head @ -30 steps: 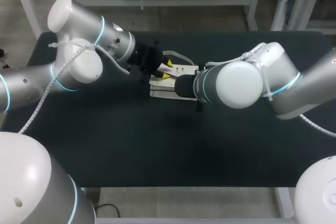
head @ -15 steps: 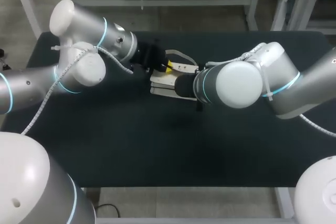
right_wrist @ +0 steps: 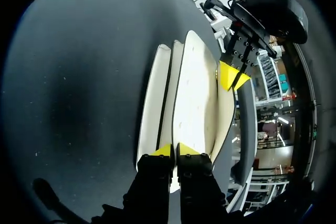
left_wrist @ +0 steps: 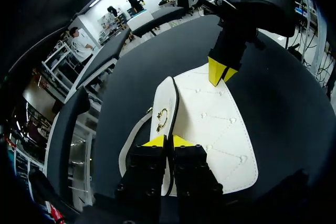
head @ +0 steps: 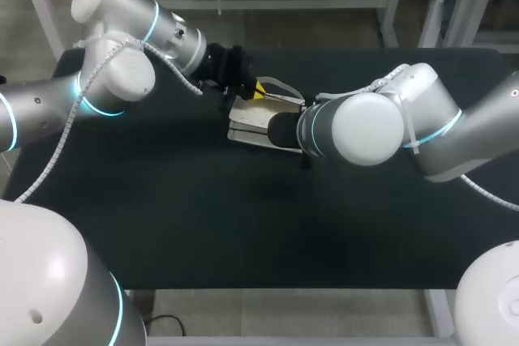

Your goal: Pick up the bag, open it, inspect its contents, close it, and place it on the opposite side

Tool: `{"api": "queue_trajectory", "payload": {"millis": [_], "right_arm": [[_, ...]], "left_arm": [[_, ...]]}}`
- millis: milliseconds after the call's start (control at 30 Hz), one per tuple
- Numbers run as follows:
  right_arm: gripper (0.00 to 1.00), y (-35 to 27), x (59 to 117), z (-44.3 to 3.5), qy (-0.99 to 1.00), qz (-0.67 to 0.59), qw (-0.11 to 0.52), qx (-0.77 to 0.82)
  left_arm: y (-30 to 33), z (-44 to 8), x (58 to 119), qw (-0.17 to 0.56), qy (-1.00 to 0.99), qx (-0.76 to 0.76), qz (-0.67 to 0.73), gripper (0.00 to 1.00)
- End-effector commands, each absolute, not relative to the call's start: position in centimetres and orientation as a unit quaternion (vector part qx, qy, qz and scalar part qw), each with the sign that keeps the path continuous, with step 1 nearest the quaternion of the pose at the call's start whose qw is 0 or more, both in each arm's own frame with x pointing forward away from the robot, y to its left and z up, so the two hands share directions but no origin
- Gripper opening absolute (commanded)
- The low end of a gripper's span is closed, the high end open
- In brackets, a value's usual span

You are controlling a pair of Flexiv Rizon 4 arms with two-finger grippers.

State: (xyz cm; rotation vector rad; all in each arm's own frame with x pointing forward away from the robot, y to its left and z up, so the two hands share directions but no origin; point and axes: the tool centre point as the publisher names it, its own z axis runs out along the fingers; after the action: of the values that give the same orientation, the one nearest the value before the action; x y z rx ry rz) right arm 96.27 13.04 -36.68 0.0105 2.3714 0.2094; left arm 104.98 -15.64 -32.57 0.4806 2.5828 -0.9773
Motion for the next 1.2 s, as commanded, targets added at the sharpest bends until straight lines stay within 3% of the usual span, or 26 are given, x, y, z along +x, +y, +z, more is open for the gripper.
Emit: {"api": "queue_trajectory", "payload": {"millis": [33,433,500,533,633,933,1200], "right_arm": [[0.0,12.5,95.6,-37.5,0.902,0.085,0.423,0.007],[0.0,12.5,95.6,-37.5,0.902,0.085,0.423,0.007],[0.0,12.5,95.6,-37.5,0.902,0.085,0.423,0.007],[0.0,12.5,95.6,-37.5,0.902,0.085,0.423,0.007],[0.0,12.5,95.6,-37.5,0.902,0.085,0.423,0.007],[0.0,12.5,95.6,-37.5,0.902,0.085,0.423,0.007],[0.0,12.5,95.6,-37.5,0.902,0.085,0.423,0.007]], "left_arm": [[-14.9,-31.7,106.6,0.138,0.915,0.164,-0.343,0.0],[-14.5,-31.8,106.7,0.125,0.916,0.155,-0.348,0.0],[-14.6,-32.1,106.4,0.132,0.915,0.159,-0.347,0.37],[-14.7,-32.2,106.3,0.138,0.916,0.158,-0.342,0.43],[-14.7,-32.6,105.8,0.15,0.914,0.159,-0.342,0.74],[-15.0,-33.8,104.9,0.173,0.901,0.159,-0.364,0.83],[-15.4,-34.4,105.4,0.198,0.898,0.157,-0.36,0.81]]}}
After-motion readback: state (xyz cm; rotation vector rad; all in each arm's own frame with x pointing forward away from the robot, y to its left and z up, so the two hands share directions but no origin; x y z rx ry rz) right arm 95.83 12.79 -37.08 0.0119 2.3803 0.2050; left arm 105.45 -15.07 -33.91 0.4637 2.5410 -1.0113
